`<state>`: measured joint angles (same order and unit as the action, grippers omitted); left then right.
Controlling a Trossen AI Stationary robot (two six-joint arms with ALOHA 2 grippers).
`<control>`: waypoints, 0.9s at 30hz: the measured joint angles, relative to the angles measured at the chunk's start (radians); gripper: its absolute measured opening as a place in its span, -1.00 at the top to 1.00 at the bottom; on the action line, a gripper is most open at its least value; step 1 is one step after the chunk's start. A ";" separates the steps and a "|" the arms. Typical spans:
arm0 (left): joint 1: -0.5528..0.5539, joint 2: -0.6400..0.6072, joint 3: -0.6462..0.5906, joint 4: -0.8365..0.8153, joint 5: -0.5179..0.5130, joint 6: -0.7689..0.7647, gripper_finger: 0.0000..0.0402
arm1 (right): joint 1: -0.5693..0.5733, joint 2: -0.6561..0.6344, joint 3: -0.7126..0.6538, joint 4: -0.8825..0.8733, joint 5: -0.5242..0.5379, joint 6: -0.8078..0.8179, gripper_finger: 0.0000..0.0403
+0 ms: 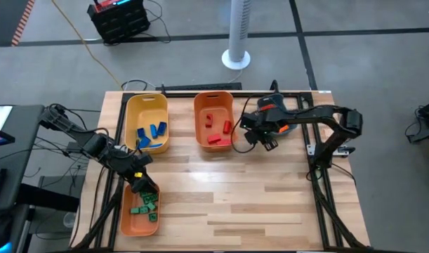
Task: Sort blocks
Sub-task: Put the red game piece into the top orange bin
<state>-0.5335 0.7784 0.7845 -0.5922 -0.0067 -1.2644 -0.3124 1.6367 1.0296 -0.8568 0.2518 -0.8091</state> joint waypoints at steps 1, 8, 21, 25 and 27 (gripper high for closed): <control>0.000 0.000 0.000 0.000 0.000 0.001 -0.30 | 0.000 -0.016 0.000 -0.001 -0.002 0.002 -0.16; 0.000 0.000 0.000 0.000 -0.001 0.021 -0.30 | -0.047 -0.070 -0.007 0.070 -0.146 -0.022 -0.16; 0.000 0.000 0.000 0.000 -0.003 -0.054 -0.30 | -0.080 0.074 -0.011 0.135 -0.149 -0.194 -0.16; 0.000 0.000 0.000 0.000 -0.003 -0.082 -0.30 | -0.093 0.089 -0.023 0.147 -0.151 -0.194 -0.16; 0.000 0.000 0.000 0.000 -0.003 -0.086 -0.30 | -0.097 0.087 -0.033 0.152 -0.151 -0.194 -0.16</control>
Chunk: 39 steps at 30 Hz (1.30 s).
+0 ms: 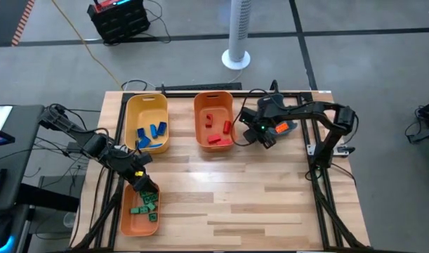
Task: Sort blocks
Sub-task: Put the red game piece into the top orange bin
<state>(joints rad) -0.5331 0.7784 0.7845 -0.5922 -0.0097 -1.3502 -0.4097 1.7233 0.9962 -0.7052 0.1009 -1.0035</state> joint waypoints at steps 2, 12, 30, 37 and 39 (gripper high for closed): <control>0.000 0.000 0.000 0.000 0.000 -0.001 -0.30 | -0.006 0.000 -0.008 -0.004 0.000 0.000 -0.16; 0.000 0.000 0.000 0.000 0.000 -0.005 -0.30 | -0.004 0.000 -0.016 -0.013 0.000 0.037 0.30; 0.000 0.000 0.000 -0.007 -0.002 0.109 -0.30 | 0.049 -0.154 0.198 -0.228 -0.052 0.449 0.69; 0.000 0.000 0.000 -0.054 -0.045 0.161 -0.30 | 0.079 -0.193 0.229 -0.008 -0.131 0.817 0.68; 0.000 0.000 0.000 -0.054 -0.048 0.158 -0.30 | 0.096 -0.159 0.234 0.038 -0.135 0.887 0.68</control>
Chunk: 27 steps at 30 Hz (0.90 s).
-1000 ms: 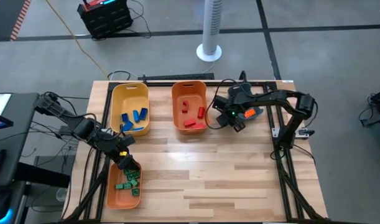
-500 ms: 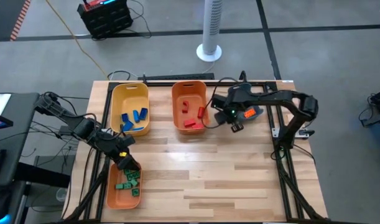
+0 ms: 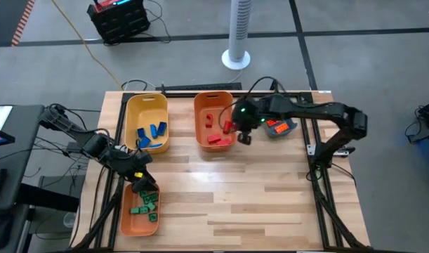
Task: Sort blocks
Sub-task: Put the red game piece into the top orange bin, then return to Home Position
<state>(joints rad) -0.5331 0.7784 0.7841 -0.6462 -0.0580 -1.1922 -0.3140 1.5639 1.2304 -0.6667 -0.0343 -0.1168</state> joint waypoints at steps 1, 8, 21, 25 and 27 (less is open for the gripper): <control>0.000 0.000 0.000 0.001 0.000 -0.007 -0.30 | 0.008 0.022 0.012 0.003 -0.003 0.018 0.68; 0.000 0.000 0.000 0.002 0.042 -0.053 -0.30 | 0.032 0.214 0.224 -0.022 0.001 0.122 0.69; 0.000 -0.001 0.000 0.007 -0.075 -0.035 -0.30 | -0.036 0.408 0.480 -0.231 -0.127 0.154 -0.04; 0.000 -0.016 0.000 0.008 -0.107 0.078 -0.30 | -0.059 0.312 0.502 -0.284 -0.124 0.177 -0.23; -0.001 -0.043 0.000 0.022 -0.163 0.149 -0.30 | -0.070 0.233 0.502 -0.272 -0.117 0.201 -0.25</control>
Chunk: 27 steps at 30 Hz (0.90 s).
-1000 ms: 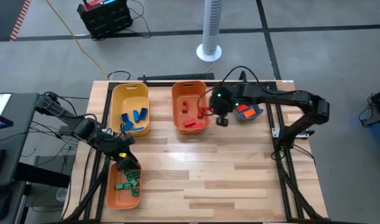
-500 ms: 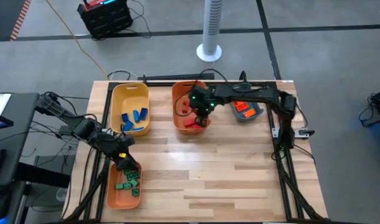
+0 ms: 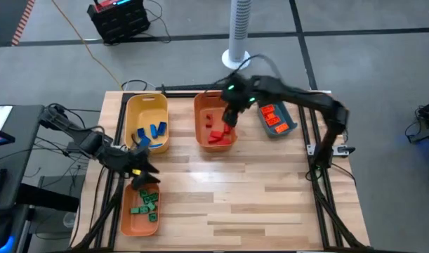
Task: Sort blocks
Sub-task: Return to Home Position
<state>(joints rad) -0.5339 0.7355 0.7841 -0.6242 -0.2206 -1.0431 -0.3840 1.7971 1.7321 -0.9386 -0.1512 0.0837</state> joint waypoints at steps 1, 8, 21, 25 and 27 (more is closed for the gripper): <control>0.000 -0.018 0.000 0.012 -0.038 0.049 -0.30 | -0.002 -0.037 0.000 0.008 0.013 0.006 -0.25; 0.000 -0.225 -0.014 0.037 -0.297 0.402 -0.30 | -0.002 -0.361 -0.195 0.220 0.046 0.079 -0.12; 0.002 -0.734 -0.309 0.321 -0.529 0.782 -0.30 | 0.224 -0.902 -0.869 0.548 0.444 0.421 0.12; 0.011 -0.718 -0.373 0.436 -0.601 0.823 -0.30 | 0.312 -1.031 -1.015 0.637 0.582 0.500 0.20; 0.019 -0.714 -0.433 0.495 -0.614 0.834 -0.30 | 0.348 -1.089 -1.080 0.700 0.613 0.521 0.24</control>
<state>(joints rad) -0.5146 0.0211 0.3509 -0.1288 -0.8341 -0.2092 -0.0363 0.7080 0.6521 -0.2382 0.4621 0.6048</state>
